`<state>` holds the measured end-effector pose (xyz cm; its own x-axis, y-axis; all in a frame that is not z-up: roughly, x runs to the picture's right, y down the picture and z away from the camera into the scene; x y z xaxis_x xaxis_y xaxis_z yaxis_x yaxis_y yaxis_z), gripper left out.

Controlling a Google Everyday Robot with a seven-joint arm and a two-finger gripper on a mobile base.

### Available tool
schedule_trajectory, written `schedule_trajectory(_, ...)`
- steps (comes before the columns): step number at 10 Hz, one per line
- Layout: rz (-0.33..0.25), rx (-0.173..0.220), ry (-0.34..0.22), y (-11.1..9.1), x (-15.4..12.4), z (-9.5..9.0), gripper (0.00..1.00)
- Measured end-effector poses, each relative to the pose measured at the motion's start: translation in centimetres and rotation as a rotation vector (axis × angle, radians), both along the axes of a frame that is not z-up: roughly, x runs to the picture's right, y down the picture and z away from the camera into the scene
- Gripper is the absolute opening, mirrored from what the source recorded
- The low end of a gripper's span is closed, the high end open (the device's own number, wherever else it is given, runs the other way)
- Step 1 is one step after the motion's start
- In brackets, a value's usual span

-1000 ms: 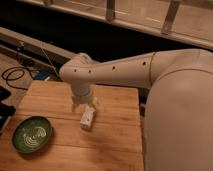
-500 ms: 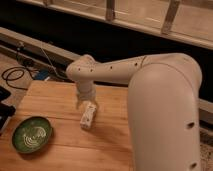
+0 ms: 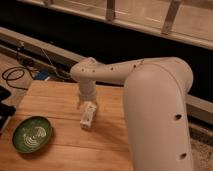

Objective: Place the bottle in the ceramic bowl

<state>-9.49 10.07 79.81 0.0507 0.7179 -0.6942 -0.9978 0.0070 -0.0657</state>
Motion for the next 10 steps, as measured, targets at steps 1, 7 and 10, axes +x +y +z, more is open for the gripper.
schedule_trajectory(1,0.001,-0.005,0.006,0.0,0.1,0.2,0.65)
schedule_trajectory(7,0.067,-0.075,0.031,2.6,1.5,3.4,0.65)
schedule_trajectory(10,0.138,-0.13,0.035,4.4,3.3,5.4,0.65)
